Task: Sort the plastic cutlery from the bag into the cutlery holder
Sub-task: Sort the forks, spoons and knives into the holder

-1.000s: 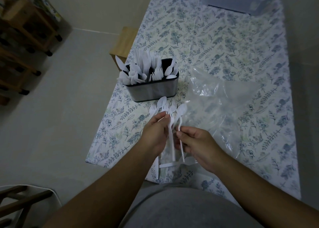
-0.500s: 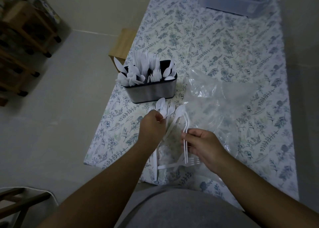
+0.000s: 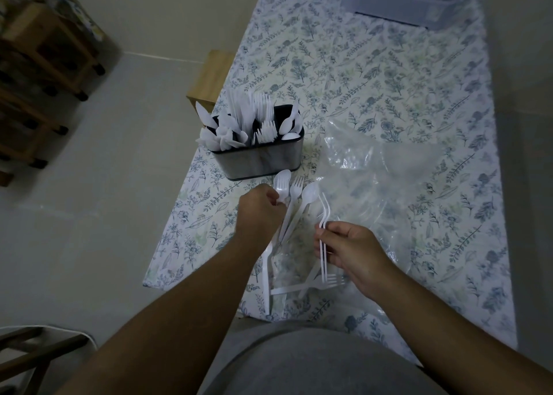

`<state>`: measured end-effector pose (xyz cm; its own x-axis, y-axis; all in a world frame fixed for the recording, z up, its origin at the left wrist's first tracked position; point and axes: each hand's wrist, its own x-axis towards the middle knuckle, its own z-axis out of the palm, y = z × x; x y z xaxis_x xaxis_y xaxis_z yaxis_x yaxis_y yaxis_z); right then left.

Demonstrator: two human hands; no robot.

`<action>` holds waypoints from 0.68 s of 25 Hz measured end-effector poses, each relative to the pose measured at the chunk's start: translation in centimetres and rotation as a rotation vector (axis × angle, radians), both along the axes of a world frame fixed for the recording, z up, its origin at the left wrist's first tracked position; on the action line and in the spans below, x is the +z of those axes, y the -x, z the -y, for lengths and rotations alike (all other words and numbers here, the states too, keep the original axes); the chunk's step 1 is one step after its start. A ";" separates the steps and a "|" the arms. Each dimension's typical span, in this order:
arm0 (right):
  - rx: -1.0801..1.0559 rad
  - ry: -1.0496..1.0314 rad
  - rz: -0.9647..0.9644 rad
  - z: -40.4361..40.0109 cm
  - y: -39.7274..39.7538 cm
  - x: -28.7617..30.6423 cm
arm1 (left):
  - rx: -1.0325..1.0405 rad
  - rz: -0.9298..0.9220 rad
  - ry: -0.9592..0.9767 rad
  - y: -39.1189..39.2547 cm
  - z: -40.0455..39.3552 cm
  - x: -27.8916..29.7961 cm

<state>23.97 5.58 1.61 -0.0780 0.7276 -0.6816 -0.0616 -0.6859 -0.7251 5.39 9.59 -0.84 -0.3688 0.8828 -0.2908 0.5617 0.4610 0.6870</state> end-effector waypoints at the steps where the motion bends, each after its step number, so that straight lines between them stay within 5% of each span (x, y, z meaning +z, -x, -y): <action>1: 0.001 -0.010 -0.003 -0.1 0.1 0.1 | 0.041 0.069 -0.025 0.0 0.2 0.6; 6: 0.046 -0.095 -0.037 -0.6 0.5 0.6 | 0.090 0.643 -0.031 -2.4 3.2 3.3; 9: 0.096 -0.169 -0.013 -0.5 0.4 0.9 | 0.115 0.786 -0.003 -3.5 4.1 3.3; 13: 0.099 -0.133 0.046 -0.6 -0.6 0.4 | -0.058 0.603 0.034 -3.0 3.7 2.6; 17: 0.043 -0.107 0.165 -0.7 -1.3 -0.8 | -0.097 0.047 0.018 -1.6 1.6 0.8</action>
